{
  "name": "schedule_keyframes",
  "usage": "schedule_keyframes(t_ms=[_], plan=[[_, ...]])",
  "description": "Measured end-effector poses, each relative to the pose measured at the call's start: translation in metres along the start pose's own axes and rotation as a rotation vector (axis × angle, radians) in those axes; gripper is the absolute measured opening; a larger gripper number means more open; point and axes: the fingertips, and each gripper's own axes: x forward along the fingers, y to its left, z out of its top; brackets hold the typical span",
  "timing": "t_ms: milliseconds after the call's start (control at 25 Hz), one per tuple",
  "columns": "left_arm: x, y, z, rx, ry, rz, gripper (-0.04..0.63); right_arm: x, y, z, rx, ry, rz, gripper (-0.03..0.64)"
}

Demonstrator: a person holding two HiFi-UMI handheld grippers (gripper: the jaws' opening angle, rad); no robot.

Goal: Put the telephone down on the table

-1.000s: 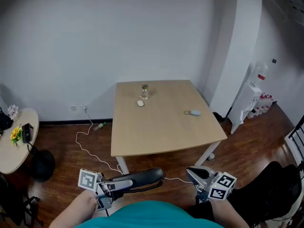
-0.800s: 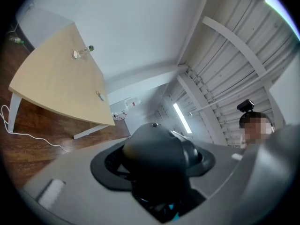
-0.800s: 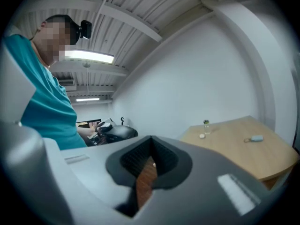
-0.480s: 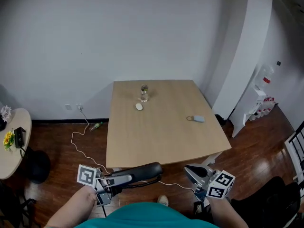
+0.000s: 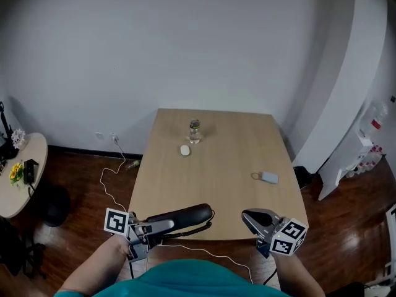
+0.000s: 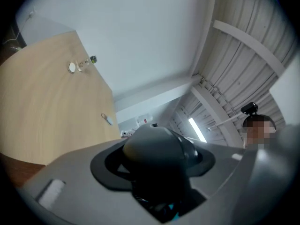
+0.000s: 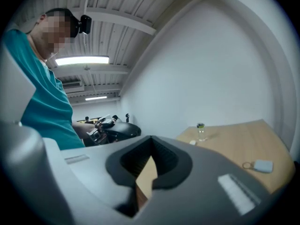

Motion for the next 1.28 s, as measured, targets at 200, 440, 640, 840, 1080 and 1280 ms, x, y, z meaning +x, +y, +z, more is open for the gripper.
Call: schedule_keyframes(t_ms=[200,440,640,840,1080,1280], plan=[[0.021,0.024,0.041,-0.007,-0.004,0.013,0.298,0.026,-0.057,0.01,-0.007,0.011,-0.025,0.002],[0.024,0.052,0.106,-0.017,0.017,-0.036,0.298,0.075,-0.106,0.023,0.021,0.007,-0.103,0.002],[0.022,0.085,0.151,-0.019,0.097,-0.03,0.298,0.102,-0.134,0.029,0.031,0.044,-0.178,0.002],[0.048,0.117,0.184,-0.069,0.13,-0.026,0.298,0.11,-0.172,0.024,0.069,0.08,-0.231,0.002],[0.107,0.159,0.209,-0.083,0.109,0.019,0.298,0.108,-0.248,0.012,0.08,0.11,-0.194,0.002],[0.157,0.204,0.238,-0.107,0.074,0.06,0.298,0.123,-0.312,-0.006,0.069,0.159,-0.124,0.002]])
